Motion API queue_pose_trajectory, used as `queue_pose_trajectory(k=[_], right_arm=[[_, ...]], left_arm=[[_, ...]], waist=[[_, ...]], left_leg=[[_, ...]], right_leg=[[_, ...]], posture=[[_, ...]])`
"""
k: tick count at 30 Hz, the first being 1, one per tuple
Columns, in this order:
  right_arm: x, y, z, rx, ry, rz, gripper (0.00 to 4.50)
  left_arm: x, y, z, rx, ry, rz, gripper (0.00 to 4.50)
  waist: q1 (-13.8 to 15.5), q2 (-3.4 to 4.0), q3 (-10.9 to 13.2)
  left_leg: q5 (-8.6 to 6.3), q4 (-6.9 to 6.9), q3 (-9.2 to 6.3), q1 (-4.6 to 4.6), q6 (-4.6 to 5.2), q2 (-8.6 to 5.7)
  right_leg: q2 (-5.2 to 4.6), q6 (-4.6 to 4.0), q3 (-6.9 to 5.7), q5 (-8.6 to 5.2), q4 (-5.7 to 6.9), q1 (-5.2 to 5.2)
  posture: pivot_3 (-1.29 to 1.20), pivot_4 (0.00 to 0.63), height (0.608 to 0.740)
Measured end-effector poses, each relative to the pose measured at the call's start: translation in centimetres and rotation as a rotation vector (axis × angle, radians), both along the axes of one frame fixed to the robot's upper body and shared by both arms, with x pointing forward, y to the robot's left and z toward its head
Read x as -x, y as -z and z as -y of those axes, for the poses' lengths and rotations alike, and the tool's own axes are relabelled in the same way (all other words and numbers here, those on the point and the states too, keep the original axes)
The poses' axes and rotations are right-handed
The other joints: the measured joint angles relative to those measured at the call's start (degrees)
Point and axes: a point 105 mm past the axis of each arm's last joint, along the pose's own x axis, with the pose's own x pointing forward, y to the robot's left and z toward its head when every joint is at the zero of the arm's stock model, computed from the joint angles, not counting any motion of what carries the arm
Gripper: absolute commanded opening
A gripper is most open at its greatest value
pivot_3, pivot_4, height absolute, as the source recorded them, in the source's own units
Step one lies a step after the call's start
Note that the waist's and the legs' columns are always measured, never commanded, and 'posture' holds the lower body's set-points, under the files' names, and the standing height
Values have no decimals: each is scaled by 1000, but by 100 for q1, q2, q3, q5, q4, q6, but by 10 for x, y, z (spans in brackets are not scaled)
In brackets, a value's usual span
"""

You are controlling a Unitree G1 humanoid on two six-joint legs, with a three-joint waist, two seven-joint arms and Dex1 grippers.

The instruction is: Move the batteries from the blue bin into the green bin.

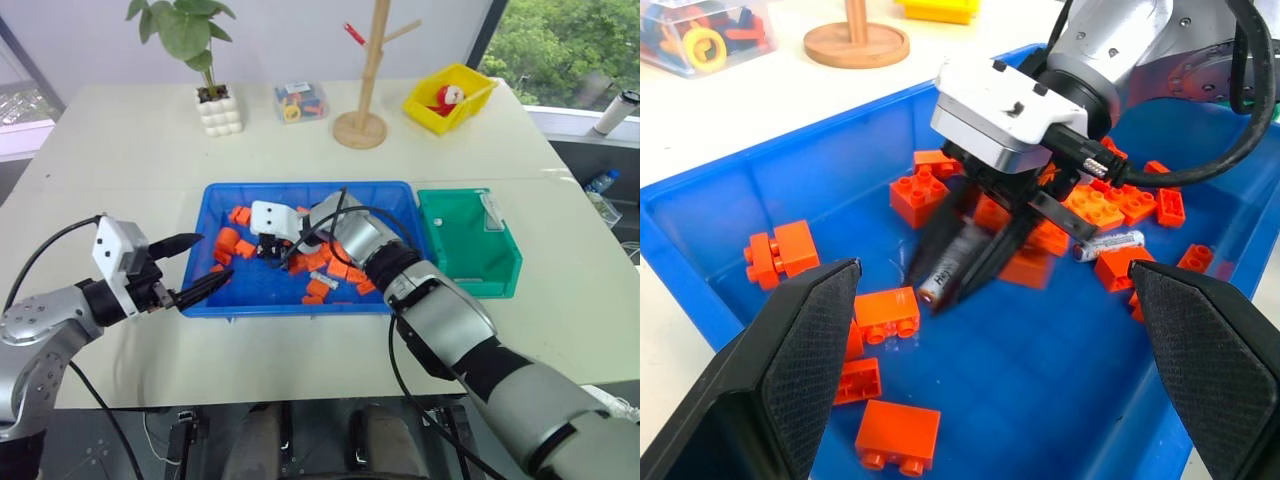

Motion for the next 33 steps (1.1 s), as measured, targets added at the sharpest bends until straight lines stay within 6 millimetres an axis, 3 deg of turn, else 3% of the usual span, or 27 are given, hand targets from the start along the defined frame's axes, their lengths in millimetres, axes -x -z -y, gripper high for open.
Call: queue_pose_trajectory(k=[9,12,15,18,20,23,26,29,33], right_arm=[[-1,-3,4,-4,5,-6,68],[-9,-16,15,-22,35,4,68],[-18,-67,23,-106,51,84,68],[-15,-122,28,-183,25,187,68],[-10,-146,35,-202,13,242,68],[-6,-167,63,-189,47,296,68],[-8,-173,99,-151,138,332,68],[-13,-161,136,-116,254,304,68],[-13,-130,196,-62,464,234,68]], left_arm=[[3,-1,3,-18,38,-4,4500],[1,-7,7,-3,74,13,4500],[-6,-23,11,24,113,61,4500],[-14,-28,16,50,162,66,4500],[-21,-27,19,63,197,58,4500],[-36,-28,29,85,257,69,4500],[-51,-25,40,110,301,69,4500],[-64,-24,52,141,339,80,4500],[-79,-21,72,166,398,84,4500]], waist=[[0,0,0],[28,4,6],[11,3,6],[2,3,6],[1,1,5],[75,-1,4],[154,-2,3],[187,-4,3],[182,-6,4]], left_leg=[[0,0,0,0,0,0],[0,1,0,-2,0,-2],[0,3,2,-18,0,-2],[0,-3,1,-18,0,-1],[0,-3,2,-18,0,-2],[0,8,3,-22,3,-7],[-1,14,7,-23,6,-8],[-1,18,6,-27,6,-9],[-1,20,9,-36,8,-9]], right_leg=[[-1,0,0,0,0,0],[-2,0,0,0,-1,-2],[-2,0,0,0,1,-17],[0,0,0,0,3,-21],[-1,0,-1,0,2,-20],[-3,1,-3,0,0,-16],[-5,1,-2,1,-2,-15],[-4,1,-3,1,-1,-14],[-5,2,-5,1,-1,-21]], posture=[[0,150,739],[0,150,739],[0,150,739],[0,150,739],[0,150,739],[0,150,739],[0,150,739],[0,150,739],[0,150,739]])
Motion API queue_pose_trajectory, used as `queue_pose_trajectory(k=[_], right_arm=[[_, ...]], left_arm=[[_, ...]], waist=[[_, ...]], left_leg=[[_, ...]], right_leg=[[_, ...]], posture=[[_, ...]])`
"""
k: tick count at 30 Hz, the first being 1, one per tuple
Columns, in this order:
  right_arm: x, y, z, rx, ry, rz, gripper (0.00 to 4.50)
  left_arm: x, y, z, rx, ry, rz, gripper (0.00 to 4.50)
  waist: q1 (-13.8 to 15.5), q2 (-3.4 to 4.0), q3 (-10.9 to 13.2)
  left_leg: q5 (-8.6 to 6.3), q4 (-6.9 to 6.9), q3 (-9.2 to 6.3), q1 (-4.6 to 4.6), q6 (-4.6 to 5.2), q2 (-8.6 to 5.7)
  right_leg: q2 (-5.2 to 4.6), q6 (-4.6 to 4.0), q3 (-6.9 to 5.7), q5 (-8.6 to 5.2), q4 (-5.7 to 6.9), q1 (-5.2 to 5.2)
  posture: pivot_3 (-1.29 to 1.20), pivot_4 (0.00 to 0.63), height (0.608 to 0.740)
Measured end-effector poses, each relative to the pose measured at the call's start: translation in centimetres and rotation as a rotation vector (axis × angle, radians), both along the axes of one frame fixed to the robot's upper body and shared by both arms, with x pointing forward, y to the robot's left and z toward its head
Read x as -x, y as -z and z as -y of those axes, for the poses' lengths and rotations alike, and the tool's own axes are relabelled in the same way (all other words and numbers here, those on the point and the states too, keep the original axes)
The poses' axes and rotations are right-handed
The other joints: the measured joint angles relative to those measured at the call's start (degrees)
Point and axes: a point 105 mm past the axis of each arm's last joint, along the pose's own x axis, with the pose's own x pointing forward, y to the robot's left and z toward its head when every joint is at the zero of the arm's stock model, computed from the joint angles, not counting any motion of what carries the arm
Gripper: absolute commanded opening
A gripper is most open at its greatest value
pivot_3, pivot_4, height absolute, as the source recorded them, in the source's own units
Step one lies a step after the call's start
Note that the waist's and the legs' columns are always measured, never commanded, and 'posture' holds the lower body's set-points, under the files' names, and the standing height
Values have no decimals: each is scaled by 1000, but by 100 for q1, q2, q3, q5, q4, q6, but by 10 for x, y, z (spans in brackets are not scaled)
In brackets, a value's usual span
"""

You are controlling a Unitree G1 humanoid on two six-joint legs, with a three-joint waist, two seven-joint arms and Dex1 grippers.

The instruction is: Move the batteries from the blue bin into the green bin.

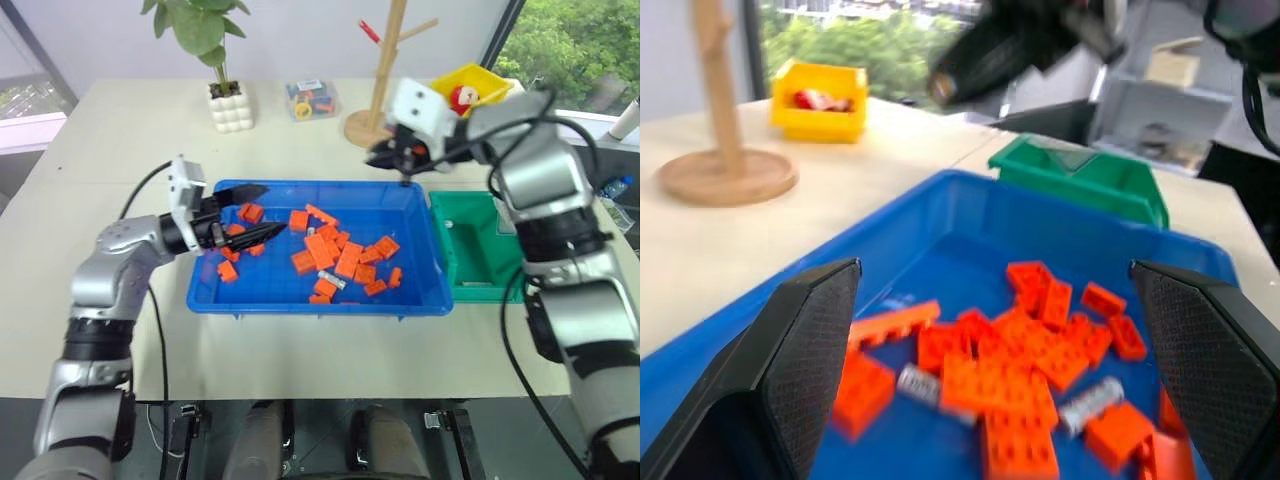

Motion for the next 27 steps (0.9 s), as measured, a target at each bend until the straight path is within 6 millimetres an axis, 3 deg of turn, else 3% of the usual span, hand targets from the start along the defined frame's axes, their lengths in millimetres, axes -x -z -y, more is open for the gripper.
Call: queue_pose_trajectory(k=[5,9,13,20,27], right_arm=[[12,16,60,-40,246,-20,68],[23,19,91,-129,408,0,68],[36,27,104,-199,491,-15,68],[55,39,101,-249,524,-59,68],[61,62,106,-263,574,-108,3485]], left_arm=[[-11,3,14,8,41,6,4500],[-16,5,14,2,43,10,4500],[-17,10,14,-1,54,-11,4500],[-22,13,13,-20,46,-15,4500],[-25,12,9,-16,23,-4,4500]], waist=[[-26,1,1],[-5,1,1],[7,1,1],[9,1,1],[11,1,1]], left_leg=[[1,-3,7,-5,-1,6],[1,1,5,-5,-1,6],[1,4,3,-5,0,5],[1,6,-1,-5,0,5],[1,8,-3,-5,0,3]], right_leg=[[3,0,-1,0,1,-12],[2,0,-2,0,-1,-8],[2,0,-2,0,-2,-4],[2,0,-3,0,-3,-1],[2,0,-3,0,-3,1]], posture=[[0,150,739],[0,150,739],[0,150,739],[0,150,739],[0,150,739]])
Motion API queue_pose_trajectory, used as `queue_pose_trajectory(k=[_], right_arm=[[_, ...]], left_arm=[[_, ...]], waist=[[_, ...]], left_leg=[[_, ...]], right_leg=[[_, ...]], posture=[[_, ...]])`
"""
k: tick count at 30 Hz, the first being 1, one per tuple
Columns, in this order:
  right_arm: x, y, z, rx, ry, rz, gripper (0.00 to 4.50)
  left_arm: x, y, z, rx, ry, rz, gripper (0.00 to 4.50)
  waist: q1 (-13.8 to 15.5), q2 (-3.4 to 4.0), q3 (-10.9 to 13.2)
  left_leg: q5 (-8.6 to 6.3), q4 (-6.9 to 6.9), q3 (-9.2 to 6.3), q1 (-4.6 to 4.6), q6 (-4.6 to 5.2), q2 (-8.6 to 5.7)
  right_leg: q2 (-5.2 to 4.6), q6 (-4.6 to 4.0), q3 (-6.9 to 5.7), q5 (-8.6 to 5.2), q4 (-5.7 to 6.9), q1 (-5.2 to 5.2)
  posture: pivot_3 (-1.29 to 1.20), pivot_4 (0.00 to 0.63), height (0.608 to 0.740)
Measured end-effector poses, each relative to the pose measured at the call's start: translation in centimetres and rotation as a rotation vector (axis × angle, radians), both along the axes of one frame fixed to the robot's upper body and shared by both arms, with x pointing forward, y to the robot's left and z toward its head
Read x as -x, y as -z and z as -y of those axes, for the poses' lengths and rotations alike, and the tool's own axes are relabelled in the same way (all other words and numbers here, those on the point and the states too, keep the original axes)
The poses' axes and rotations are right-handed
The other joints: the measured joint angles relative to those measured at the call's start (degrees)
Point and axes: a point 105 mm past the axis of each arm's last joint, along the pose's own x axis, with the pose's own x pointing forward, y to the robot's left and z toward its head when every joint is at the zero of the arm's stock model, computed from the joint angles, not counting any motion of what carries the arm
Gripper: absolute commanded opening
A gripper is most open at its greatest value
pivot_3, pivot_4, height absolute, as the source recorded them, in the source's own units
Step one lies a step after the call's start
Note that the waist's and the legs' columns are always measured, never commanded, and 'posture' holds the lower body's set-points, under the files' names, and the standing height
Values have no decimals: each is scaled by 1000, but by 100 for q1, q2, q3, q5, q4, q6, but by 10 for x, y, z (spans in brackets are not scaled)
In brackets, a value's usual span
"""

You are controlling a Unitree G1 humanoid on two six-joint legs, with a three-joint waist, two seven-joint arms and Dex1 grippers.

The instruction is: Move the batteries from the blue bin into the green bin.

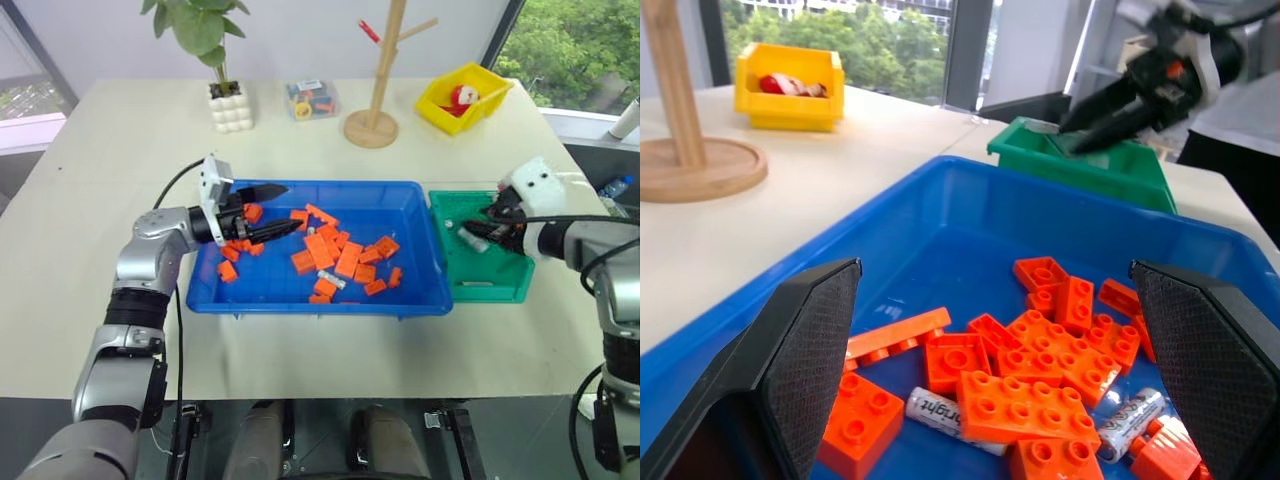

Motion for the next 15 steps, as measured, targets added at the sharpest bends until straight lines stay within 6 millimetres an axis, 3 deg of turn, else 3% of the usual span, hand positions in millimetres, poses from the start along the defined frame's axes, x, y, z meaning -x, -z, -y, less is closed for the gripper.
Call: queue_pose_trajectory(k=[2,6,8,10,12,13,15], right_arm=[[0,0,1,-4,8,7,4468],[-3,-5,2,5,24,45,4468],[-11,-20,-2,-17,17,114,4468],[-22,-51,-20,-152,-20,241,4468],[-24,-66,-32,-239,-56,293,4468],[-25,-70,-42,-327,-79,308,4468],[-24,-60,-67,-459,-142,259,4468]], left_arm=[[-1,-1,-2,0,-11,3,4500],[-2,-6,-16,-8,-58,16,4500],[-4,-8,-24,-5,-99,26,4500],[-6,-9,-31,6,-147,35,4500],[-6,-10,-35,6,-168,42,4500],[-4,-9,-40,-1,-185,45,4500],[1,-7,-50,-11,-219,45,4500]], waist=[[-3,0,0],[-13,0,0],[-28,0,0],[-48,1,0],[-24,-2,-1],[-24,-6,-4],[-26,-6,-4]], left_leg=[[0,1,-1,0,0,0],[0,0,-2,0,0,1],[0,0,0,1,0,1],[3,0,-2,3,-5,8],[3,-2,-8,3,-5,8],[3,-5,-11,3,-5,8],[3,-9,-12,3,-5,7]], right_leg=[[1,0,0,0,0,0],[1,0,-1,0,0,0],[1,0,0,0,1,-1],[8,0,-1,0,3,-1],[11,0,-2,0,4,0],[12,0,-4,0,3,4],[11,0,-3,0,4,5]], posture=[[0,150,739],[0,150,739],[0,150,739],[0,150,739],[0,150,739],[0,150,739],[0,150,739]])
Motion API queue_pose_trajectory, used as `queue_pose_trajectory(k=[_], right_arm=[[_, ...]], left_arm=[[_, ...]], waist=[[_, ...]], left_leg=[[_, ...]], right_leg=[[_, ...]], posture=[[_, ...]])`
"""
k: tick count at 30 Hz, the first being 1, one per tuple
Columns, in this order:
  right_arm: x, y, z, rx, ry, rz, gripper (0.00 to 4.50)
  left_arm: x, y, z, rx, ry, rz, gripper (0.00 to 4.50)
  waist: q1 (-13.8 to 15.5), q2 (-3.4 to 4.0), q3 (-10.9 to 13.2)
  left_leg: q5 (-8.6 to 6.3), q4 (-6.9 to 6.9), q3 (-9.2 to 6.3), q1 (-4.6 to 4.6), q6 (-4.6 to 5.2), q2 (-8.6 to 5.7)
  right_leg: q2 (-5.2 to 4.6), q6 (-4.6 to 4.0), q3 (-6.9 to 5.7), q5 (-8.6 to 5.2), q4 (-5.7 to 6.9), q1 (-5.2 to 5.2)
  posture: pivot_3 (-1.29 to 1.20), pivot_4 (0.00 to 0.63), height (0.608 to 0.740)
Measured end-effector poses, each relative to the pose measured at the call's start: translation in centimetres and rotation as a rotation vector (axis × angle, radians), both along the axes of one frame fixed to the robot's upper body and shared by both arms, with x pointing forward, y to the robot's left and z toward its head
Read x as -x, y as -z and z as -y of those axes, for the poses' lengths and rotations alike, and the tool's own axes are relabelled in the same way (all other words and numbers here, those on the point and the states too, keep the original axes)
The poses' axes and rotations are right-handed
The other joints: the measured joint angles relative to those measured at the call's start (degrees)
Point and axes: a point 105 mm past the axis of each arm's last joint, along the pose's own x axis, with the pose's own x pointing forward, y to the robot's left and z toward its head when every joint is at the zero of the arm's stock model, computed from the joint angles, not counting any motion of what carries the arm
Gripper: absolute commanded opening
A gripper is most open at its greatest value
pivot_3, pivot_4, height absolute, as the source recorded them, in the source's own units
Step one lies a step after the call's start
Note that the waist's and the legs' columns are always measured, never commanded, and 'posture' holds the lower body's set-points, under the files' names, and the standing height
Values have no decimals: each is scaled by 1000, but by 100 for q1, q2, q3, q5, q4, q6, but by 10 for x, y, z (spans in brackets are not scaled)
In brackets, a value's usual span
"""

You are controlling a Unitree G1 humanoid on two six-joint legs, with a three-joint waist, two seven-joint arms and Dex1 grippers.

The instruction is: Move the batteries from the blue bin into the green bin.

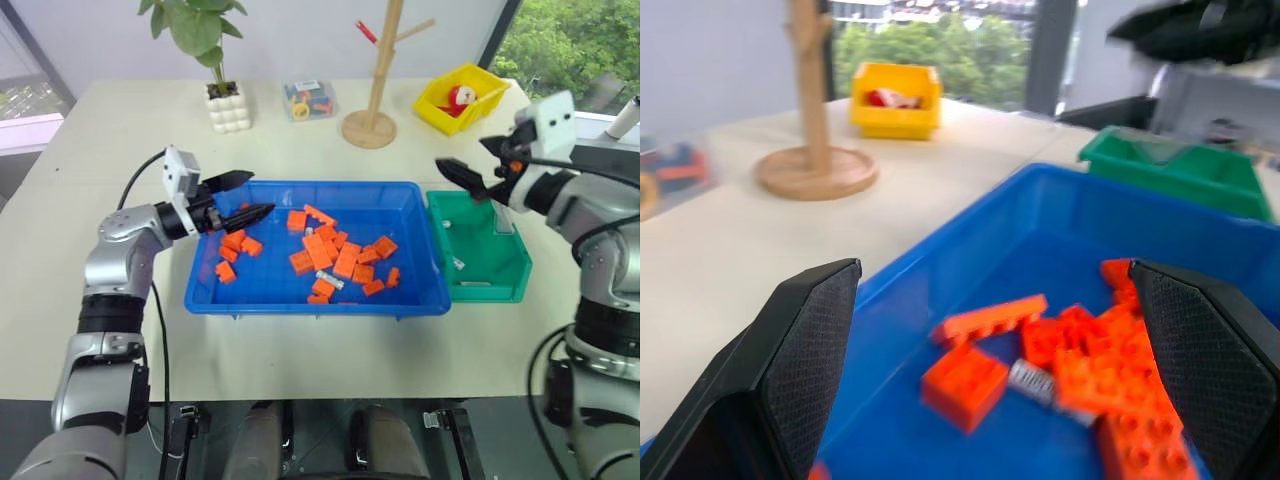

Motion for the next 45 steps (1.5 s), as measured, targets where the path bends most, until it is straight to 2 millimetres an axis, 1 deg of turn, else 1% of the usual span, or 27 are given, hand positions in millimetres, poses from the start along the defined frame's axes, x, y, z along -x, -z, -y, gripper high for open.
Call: queue_pose_trajectory(k=[3,4,6,8,11,18,21,25,30,36,42,45], right_arm=[[2,26,-30,-22,-91,-92,4468],[3,31,-37,-19,-111,-106,4468],[5,45,-57,2,-166,-144,4468],[10,59,-77,35,-231,-180,4468],[17,69,-95,72,-310,-211,4468],[28,82,-114,118,-416,-262,4468],[33,90,-125,148,-462,-284,4468],[34,96,-134,171,-492,-293,4468],[27,98,-140,199,-496,-277,4468],[16,101,-139,216,-470,-271,4468],[6,116,-140,220,-452,-300,4468],[1,116,-141,227,-449,-286,4468]], left_arm=[[6,1,-6,-9,-22,-2,4500],[8,1,-8,-9,-28,-5,4500],[15,0,-12,-8,-48,-4,4500],[20,-1,-13,-15,-58,-3,4500],[28,-2,-15,-9,-73,-5,4500],[43,6,-16,-8,-99,-38,4500],[46,4,-18,1,-115,-30,4500],[47,2,-19,0,-131,-19,4500],[49,6,-20,-1,-146,-27,4500],[51,6,-19,-4,-152,-24,4500],[50,6,-20,-3,-162,-25,4500],[50,6,-20,-4,-168,-24,4500]], waist=[[33,2,1],[30,2,1],[5,2,1],[-3,3,1],[-5,3,1],[-1,3,1],[-4,3,1],[5,2,1],[-4,2,1],[0,2,1],[-6,2,1],[-5,2,1]], left_leg=[[0,7,-3,-3,1,-9],[0,9,-3,-3,2,-9],[-1,10,-4,-3,2,-7],[0,8,-4,-2,2,-7],[-1,9,-4,-2,2,-7],[-1,9,-7,-2,2,-6],[-1,8,-7,-2,2,-6],[-1,8,-6,-2,2,-7],[-1,8,-6,-2,2,-6],[-1,8,-5,-2,2,-6],[-1,8,-4,-2,2,-6],[-1,8,-4,-2,2,-6]], right_leg=[[-8,0,0,0,-1,0],[-8,0,1,0,0,1],[-7,0,1,0,0,0],[-6,0,2,0,5,-4],[-7,0,3,0,6,-4],[-6,0,3,0,6,-3],[-6,0,3,0,6,-4],[-7,0,3,0,6,-3],[-6,0,3,0,6,-5],[-6,0,3,0,6,-5],[-6,0,3,0,7,-6],[-6,0,3,0,7,-6]], posture=[[0,150,739],[0,150,739],[0,150,739],[0,150,739],[0,150,739],[0,150,739],[0,150,739],[0,150,739],[0,150,739],[0,150,739],[0,150,739],[0,150,739]])
